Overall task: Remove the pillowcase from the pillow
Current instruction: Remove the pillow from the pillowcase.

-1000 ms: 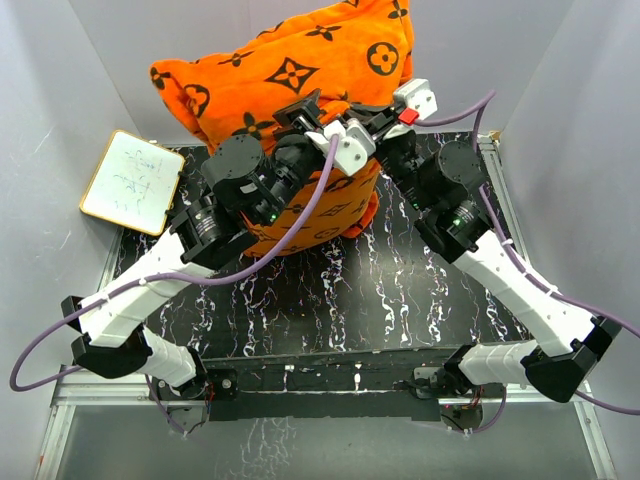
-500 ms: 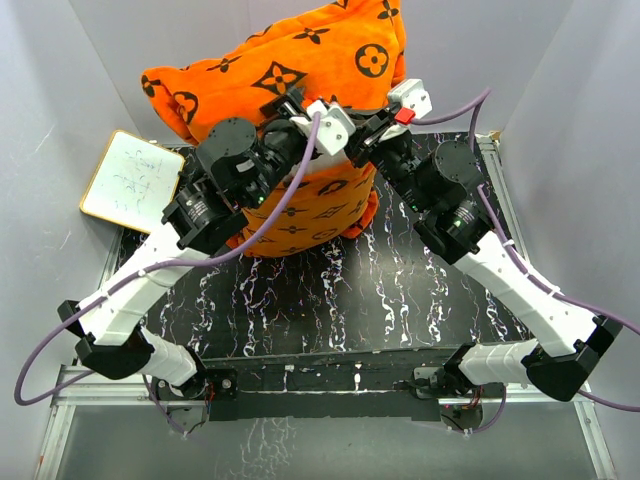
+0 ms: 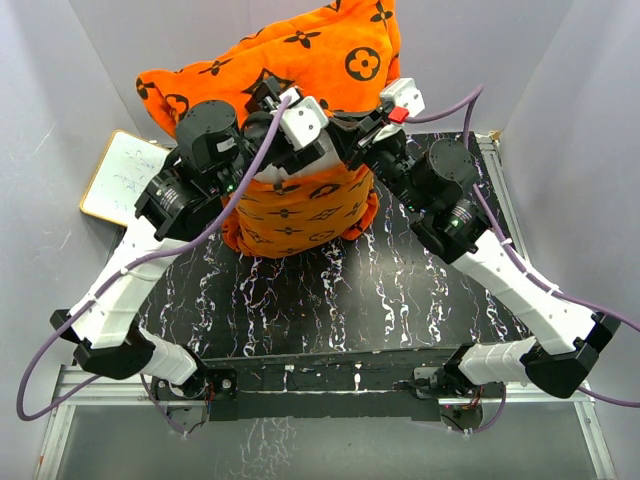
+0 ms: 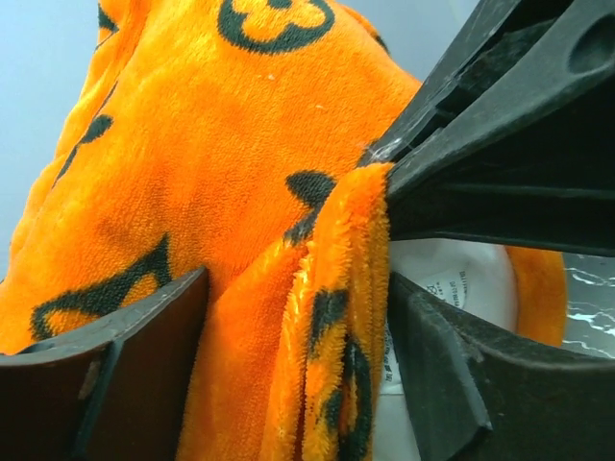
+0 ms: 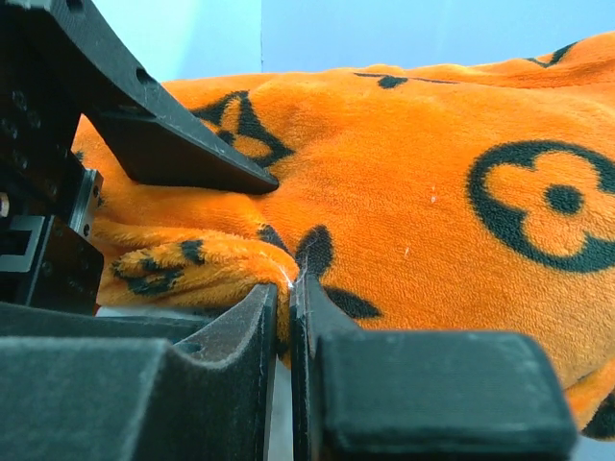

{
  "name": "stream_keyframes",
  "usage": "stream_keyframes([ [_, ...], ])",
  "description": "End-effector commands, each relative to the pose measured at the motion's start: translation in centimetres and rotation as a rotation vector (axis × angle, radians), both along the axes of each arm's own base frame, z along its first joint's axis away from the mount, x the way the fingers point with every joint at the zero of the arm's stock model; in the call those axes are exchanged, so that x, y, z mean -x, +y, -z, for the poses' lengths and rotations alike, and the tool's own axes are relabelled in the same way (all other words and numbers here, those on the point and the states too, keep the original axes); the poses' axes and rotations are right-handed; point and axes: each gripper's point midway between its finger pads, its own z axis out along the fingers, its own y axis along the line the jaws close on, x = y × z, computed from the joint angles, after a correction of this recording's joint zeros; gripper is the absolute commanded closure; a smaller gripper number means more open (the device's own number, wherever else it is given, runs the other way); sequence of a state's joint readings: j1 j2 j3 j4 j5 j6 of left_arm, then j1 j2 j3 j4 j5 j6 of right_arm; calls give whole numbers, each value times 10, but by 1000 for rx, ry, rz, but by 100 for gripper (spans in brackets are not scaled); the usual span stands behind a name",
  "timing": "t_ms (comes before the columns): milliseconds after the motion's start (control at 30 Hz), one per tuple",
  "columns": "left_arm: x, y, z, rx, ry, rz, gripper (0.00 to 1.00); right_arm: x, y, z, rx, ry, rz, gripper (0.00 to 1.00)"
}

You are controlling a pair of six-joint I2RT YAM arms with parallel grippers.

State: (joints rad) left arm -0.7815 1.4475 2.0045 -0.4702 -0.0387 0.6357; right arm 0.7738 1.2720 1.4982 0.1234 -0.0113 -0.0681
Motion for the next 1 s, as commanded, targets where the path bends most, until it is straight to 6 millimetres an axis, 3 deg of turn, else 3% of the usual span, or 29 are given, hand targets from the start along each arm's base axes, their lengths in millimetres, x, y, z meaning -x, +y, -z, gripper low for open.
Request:
stream_keyframes([
  [0, -24, 22, 14, -77, -63, -144, 33, 46, -24, -87, -199, -187, -65, 92],
  [133, -40, 44, -25, -63, -293, -301, 53, 43, -25, -82, -199, -176, -51, 92],
  [267, -33, 54, -70, -9, -484, -345, 72, 40, -26, -77, -196, -164, -32, 92],
  [433, -22, 61, -111, 97, -595, -352, 83, 34, -24, -64, -189, -134, -19, 92],
  [600, -11, 57, -120, 189, -563, -286, 90, 28, -30, -42, -196, -89, 25, 92],
  [733, -7, 44, -101, 165, -402, -189, 100, 25, -45, -29, -213, -52, 88, 90],
  [833, -12, 46, -94, 182, -351, -218, 100, 31, -60, -20, -244, -33, 117, 75],
  [900, -17, 50, -93, 202, -340, -256, 100, 39, -63, -11, -250, -28, 114, 57],
  [967, -21, 50, -91, 213, -332, -272, 100, 44, -64, 0, -237, -30, 125, 46],
])
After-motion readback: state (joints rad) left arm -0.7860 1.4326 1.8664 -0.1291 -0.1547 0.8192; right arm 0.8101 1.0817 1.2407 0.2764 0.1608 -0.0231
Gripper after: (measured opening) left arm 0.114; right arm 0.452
